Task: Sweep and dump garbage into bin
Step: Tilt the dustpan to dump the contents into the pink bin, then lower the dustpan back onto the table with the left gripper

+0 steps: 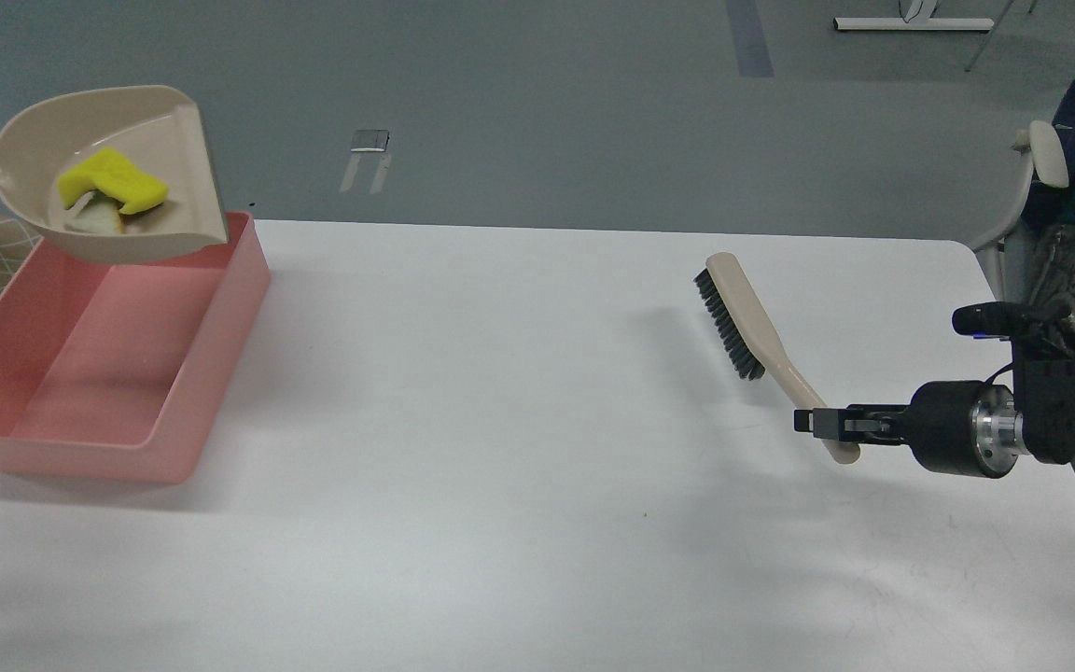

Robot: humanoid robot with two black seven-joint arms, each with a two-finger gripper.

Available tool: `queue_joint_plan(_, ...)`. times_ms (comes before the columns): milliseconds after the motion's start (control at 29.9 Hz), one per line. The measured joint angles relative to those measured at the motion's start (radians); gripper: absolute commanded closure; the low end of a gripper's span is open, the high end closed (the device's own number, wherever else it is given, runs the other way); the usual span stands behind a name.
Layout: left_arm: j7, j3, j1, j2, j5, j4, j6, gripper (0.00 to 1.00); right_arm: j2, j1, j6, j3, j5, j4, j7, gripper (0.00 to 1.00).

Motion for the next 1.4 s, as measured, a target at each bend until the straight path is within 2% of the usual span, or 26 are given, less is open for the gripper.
queue_joint_plan(134, -0.046, 0.009, 0.002, 0.039, 0.015, 0.097, -0.057, 1.0, 0.002, -0.001, 0.0, 0.0, 0.0, 0.002, -0.001, 1.0)
queue_joint_plan(268, -0.102, 0.017, 0.006, 0.072, 0.091, 0.119, -0.073, 1.0, 0.008, -0.002, 0.0, 0.0, 0.0, 0.002, -0.001, 1.0)
queue_joint_plan(334, -0.117, 0.017, 0.009, 0.082, 0.173, 0.121, -0.073, 1.0, 0.01, -0.003, 0.0, 0.0, 0.0, 0.002, -0.001, 1.0)
queue_joint_plan(569, -0.123, 0.019, 0.01, 0.116, 0.447, 0.122, -0.036, 1.0, 0.012, -0.004, 0.0, -0.002, 0.0, 0.001, -0.001, 1.0)
queue_joint_plan(803, -0.124, 0.021, 0.011, 0.125, 0.734, 0.121, 0.115, 1.0, 0.015, -0.004, 0.0, -0.002, 0.0, 0.001, -0.001, 1.0)
queue_joint_plan(903, -0.124, 0.021, 0.007, 0.129, 0.784, 0.121, 0.167, 1.0, 0.017, -0.004, 0.0, -0.001, 0.0, 0.001, -0.001, 1.0)
queue_joint_plan(1037, -0.124, 0.008, -0.029, 0.177, 0.763, 0.119, 0.177, 1.0, 0.018, -0.004, 0.0, -0.001, 0.0, 0.001, -0.001, 1.0)
queue_joint_plan(1137, -0.124, 0.002, -0.103, 0.203, 0.668, 0.109, 0.128, 1.0, 0.018, -0.004, 0.0, -0.001, 0.0, 0.002, -0.001, 1.0)
queue_joint_plan(1304, -0.124, 0.004, -0.228, 0.219, 0.471, 0.07, -0.039, 1.0, 0.016, -0.004, 0.0, -0.001, 0.0, 0.001, -0.001, 1.0)
queue_joint_plan(1405, -0.117, 0.0, -0.275, 0.213, 0.401, 0.015, -0.108, 1.0, 0.008, -0.003, 0.0, 0.0, 0.0, 0.001, 0.0, 1.0)
